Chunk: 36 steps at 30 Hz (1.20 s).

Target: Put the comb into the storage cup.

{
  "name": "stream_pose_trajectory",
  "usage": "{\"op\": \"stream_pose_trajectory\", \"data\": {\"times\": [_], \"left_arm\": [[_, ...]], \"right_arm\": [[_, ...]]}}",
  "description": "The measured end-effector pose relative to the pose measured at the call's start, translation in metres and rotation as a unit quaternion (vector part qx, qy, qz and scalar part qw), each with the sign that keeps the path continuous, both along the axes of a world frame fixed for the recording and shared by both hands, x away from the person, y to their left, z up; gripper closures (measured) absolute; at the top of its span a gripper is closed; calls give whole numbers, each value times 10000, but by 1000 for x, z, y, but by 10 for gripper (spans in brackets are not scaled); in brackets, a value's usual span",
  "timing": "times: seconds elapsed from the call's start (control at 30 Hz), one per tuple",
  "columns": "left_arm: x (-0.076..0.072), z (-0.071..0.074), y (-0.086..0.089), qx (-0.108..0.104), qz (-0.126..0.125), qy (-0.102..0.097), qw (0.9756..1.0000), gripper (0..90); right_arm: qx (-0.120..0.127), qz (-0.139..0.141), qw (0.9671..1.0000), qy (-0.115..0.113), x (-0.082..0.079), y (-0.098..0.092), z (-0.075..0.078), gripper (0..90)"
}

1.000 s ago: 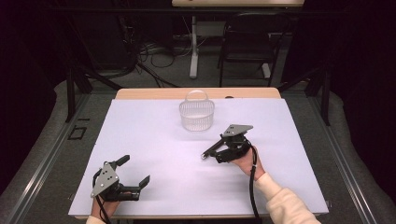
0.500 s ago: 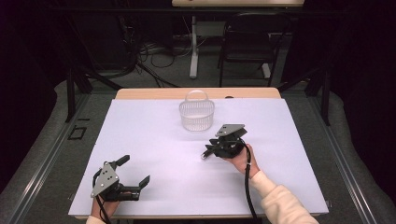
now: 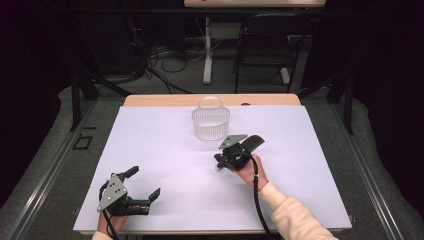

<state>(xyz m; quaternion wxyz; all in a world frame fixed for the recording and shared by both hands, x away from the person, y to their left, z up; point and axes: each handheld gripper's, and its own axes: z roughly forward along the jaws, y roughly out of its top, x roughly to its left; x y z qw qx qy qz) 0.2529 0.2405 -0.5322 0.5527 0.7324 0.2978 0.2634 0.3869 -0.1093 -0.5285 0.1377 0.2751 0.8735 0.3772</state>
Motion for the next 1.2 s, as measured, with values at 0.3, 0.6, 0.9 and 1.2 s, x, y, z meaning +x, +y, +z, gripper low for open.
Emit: {"op": "stream_pose_trajectory", "data": {"times": [0.3, 0.6, 0.9, 1.2], "left_arm": [[0, 0, 0, 11, -4, -4, 10000, 0], [0, 0, 0, 13, -5, -8, 10000, 0], [0, 0, 0, 18, -7, -6, 10000, 0], [0, 0, 0, 16, -4, -10, 10000, 0]], "right_arm": [[-225, 97, 9995, 213, 0, 11, -8, 900], [-330, 55, 9985, 434, -2, 10, -11, 900], [-331, 21, 9982, 505, -5, 4, -10, 900], [-382, -5, 9975, 598, -8, -3, -10, 900]]}}
